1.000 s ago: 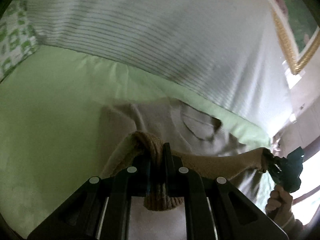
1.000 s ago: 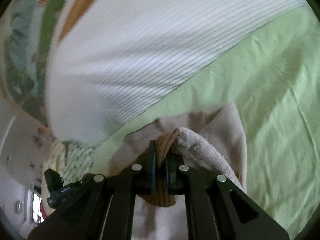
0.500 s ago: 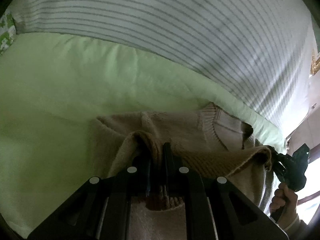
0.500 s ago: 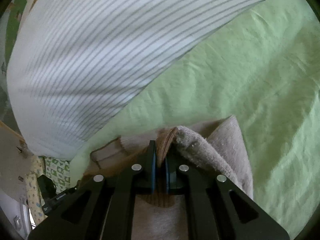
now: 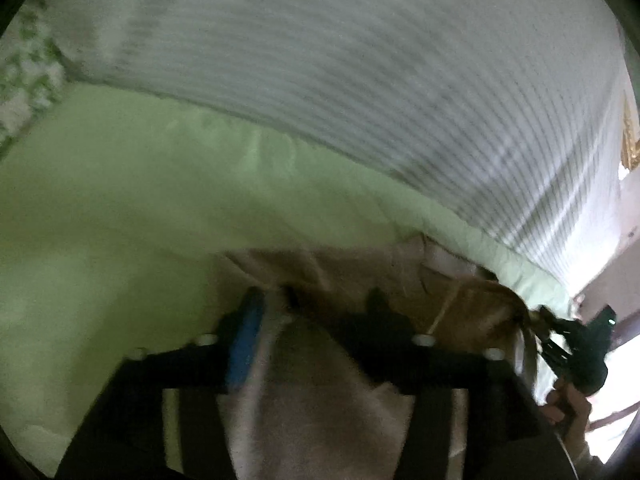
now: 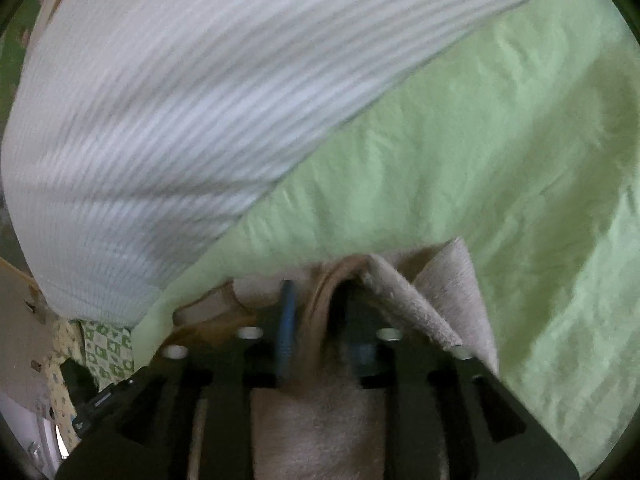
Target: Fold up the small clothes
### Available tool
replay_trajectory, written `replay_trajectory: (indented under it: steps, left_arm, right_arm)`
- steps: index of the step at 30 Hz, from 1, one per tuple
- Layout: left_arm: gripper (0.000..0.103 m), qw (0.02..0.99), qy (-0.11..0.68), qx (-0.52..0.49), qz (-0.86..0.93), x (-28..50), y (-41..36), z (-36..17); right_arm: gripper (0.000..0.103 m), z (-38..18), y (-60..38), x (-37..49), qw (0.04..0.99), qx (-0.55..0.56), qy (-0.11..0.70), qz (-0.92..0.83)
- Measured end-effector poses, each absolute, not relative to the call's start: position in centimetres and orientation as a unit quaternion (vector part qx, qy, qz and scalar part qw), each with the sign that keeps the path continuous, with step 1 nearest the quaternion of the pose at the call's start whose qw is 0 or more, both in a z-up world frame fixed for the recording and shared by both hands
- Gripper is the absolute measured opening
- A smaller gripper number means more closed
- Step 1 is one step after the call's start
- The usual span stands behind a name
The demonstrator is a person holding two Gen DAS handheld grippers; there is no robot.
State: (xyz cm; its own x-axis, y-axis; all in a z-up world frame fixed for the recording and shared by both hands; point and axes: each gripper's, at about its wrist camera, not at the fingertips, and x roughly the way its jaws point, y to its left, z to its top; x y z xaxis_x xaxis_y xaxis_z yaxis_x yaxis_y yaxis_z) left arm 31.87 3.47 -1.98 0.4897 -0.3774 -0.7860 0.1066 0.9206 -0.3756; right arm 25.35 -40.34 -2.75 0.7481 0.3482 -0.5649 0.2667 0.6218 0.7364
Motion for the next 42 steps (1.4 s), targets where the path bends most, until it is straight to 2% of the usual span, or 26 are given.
replay_trajectory:
  steps: [1, 8, 14, 22, 29, 32, 38, 42]
  left_arm:
    - [0.059, 0.855, 0.481, -0.139, -0.14, 31.6, 3.7, -1.5]
    - [0.059, 0.862, 0.472, -0.119, -0.144, 28.2, 4.0, 0.8]
    - [0.059, 0.846, 0.487, -0.079, -0.203, 22.5, -0.4, 0.0]
    - [0.059, 0.82, 0.476, 0.067, -0.309, 16.6, -8.6, -2.3]
    - [0.059, 0.825, 0.473, 0.14, -0.275, 19.9, -9.9, -5.9]
    - [0.061, 0.832, 0.485, 0.109, -0.246, 23.1, -8.3, -6.9]
    - [0.059, 0.852, 0.48, 0.032, -0.205, 26.7, -4.7, -4.9]
    - [0.061, 0.851, 0.478, 0.024, -0.218, 28.1, -4.9, -4.0]
  right_arm:
    - [0.052, -2.2, -40.5, 25.2, 0.832, 0.435, 0.343, 0.019]
    - [0.052, 1.0, -41.2, 22.8, 0.851, 0.419, 0.315, 0.032]
    - [0.052, 1.8, -38.1, 19.6, 0.867, 0.373, 0.321, 0.076]
    - [0.052, 0.8, -27.9, 17.7, 0.876, 0.205, 0.374, 0.223]
    - [0.052, -1.8, -24.6, 20.5, 0.859, 0.125, 0.424, 0.26]
    - [0.052, -3.3, -25.3, 22.9, 0.869, 0.104, 0.44, 0.202]
    - [0.052, -3.5, -32.3, 25.2, 0.879, 0.238, 0.406, 0.074]
    - [0.052, -1.3, -31.1, 25.4, 0.89, 0.219, 0.379, 0.129]
